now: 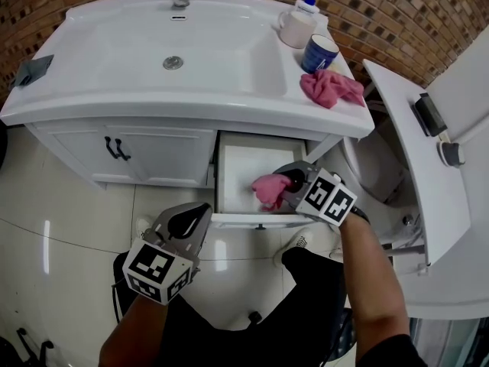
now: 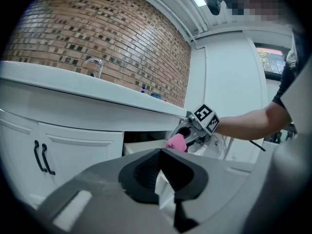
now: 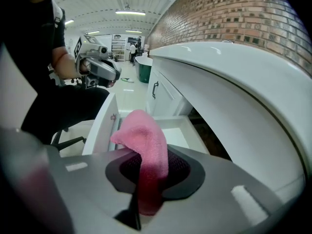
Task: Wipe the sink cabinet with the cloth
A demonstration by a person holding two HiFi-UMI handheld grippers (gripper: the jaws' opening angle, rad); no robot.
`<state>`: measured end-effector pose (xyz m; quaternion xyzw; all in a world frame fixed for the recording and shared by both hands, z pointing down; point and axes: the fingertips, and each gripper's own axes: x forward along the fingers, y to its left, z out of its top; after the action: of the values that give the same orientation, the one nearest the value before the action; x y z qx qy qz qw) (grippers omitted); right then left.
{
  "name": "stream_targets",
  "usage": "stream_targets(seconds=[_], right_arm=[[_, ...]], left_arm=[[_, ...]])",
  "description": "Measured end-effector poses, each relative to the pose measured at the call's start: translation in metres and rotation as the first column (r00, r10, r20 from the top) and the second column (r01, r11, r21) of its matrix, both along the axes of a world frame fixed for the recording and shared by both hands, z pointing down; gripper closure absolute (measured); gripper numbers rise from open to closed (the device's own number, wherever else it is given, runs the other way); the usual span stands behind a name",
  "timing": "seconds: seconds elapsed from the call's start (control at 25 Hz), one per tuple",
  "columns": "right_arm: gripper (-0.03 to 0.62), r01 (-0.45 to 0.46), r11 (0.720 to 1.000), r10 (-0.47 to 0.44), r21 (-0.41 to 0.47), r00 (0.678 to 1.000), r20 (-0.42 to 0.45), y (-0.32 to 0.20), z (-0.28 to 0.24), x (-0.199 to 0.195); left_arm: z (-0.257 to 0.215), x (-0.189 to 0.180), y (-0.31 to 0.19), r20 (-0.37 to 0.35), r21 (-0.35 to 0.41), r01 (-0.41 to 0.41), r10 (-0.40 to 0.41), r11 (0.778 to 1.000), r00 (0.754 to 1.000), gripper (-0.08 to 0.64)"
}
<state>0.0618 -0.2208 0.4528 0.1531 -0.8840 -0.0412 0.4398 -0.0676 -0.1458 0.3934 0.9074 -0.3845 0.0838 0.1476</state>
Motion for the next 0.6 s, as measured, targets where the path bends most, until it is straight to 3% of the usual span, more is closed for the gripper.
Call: stream_targets(seconds=[0.28,0.6], right_arm=[[0.514,-0.068,0.998,0.069,0.005,0.996,-0.063,0.001,0.004,0.061],[0.514,-0.13,0.992,0.129,0.0,0.986,-0.105,0.003,0.011,0.101]], left_arm=[[0.003,0.002,0.004,0.012,-0.006,0.003,-0.003,1.0,1.0,0.554],[0.004,0.006,0.008,0.025,-0.009,-0.001,0.001,1.0,1.0,0.554]])
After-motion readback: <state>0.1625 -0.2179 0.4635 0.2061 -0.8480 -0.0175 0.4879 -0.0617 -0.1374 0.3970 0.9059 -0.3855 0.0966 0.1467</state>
